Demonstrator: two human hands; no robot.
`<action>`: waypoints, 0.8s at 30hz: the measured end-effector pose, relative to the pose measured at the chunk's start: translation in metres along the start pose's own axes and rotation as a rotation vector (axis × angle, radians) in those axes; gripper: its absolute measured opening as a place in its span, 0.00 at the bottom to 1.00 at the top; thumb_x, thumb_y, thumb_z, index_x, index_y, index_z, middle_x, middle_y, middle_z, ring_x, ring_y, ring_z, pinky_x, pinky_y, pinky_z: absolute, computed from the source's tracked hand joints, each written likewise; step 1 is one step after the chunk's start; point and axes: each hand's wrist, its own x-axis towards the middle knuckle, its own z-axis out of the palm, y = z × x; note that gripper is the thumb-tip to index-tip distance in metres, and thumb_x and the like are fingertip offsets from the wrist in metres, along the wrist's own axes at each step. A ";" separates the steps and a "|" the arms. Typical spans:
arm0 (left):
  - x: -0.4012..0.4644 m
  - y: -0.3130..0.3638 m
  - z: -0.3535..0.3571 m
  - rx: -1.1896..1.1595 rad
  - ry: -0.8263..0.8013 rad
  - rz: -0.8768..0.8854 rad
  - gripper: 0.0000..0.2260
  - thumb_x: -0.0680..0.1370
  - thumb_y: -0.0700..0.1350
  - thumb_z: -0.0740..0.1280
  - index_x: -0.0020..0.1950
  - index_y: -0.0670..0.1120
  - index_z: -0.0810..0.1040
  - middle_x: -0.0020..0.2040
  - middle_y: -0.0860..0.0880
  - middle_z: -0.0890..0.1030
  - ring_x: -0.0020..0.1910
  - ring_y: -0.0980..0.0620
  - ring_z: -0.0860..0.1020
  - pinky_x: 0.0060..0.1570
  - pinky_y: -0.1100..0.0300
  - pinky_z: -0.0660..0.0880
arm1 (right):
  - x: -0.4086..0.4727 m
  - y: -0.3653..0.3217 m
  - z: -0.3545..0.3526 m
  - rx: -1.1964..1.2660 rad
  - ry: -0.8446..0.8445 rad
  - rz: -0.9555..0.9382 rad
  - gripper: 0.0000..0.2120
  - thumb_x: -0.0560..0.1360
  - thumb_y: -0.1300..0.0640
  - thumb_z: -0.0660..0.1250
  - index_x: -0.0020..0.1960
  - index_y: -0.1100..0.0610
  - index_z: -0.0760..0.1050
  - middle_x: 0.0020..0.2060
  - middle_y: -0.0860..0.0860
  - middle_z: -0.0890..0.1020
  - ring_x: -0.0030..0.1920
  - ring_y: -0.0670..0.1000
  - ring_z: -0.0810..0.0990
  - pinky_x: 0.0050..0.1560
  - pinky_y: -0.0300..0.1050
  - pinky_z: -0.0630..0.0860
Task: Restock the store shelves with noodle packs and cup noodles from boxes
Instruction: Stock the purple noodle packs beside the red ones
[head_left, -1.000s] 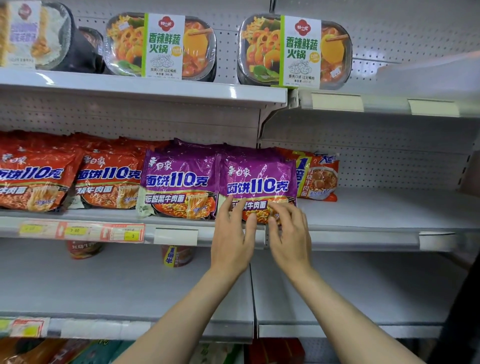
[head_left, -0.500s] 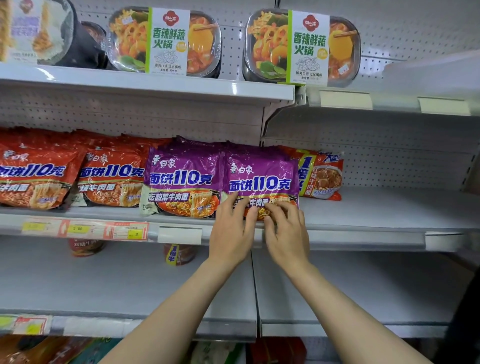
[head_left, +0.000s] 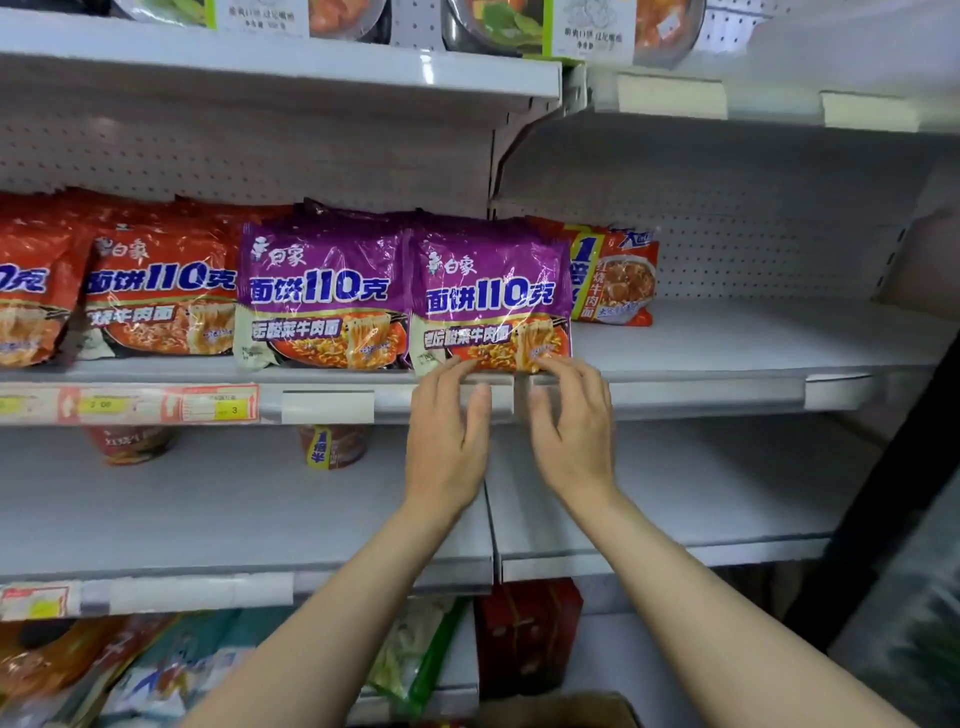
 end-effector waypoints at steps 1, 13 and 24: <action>-0.009 0.000 0.003 -0.014 0.016 0.000 0.20 0.84 0.53 0.55 0.67 0.43 0.75 0.63 0.49 0.77 0.65 0.51 0.72 0.67 0.54 0.69 | -0.006 0.002 -0.005 0.007 -0.003 0.009 0.19 0.79 0.50 0.58 0.65 0.54 0.76 0.62 0.50 0.76 0.65 0.48 0.71 0.64 0.39 0.66; -0.192 -0.040 0.051 -0.021 -0.198 -0.559 0.14 0.85 0.51 0.56 0.63 0.46 0.76 0.59 0.50 0.75 0.62 0.50 0.72 0.62 0.57 0.67 | -0.157 0.089 -0.040 -0.077 -0.344 0.456 0.11 0.83 0.55 0.61 0.63 0.53 0.77 0.60 0.46 0.75 0.62 0.45 0.73 0.63 0.41 0.71; -0.321 -0.090 0.083 -0.012 -0.420 -1.280 0.20 0.86 0.52 0.54 0.71 0.41 0.73 0.70 0.40 0.74 0.70 0.42 0.71 0.64 0.53 0.67 | -0.283 0.161 -0.046 -0.115 -0.670 1.125 0.11 0.79 0.44 0.56 0.45 0.38 0.77 0.51 0.46 0.81 0.52 0.50 0.78 0.59 0.51 0.76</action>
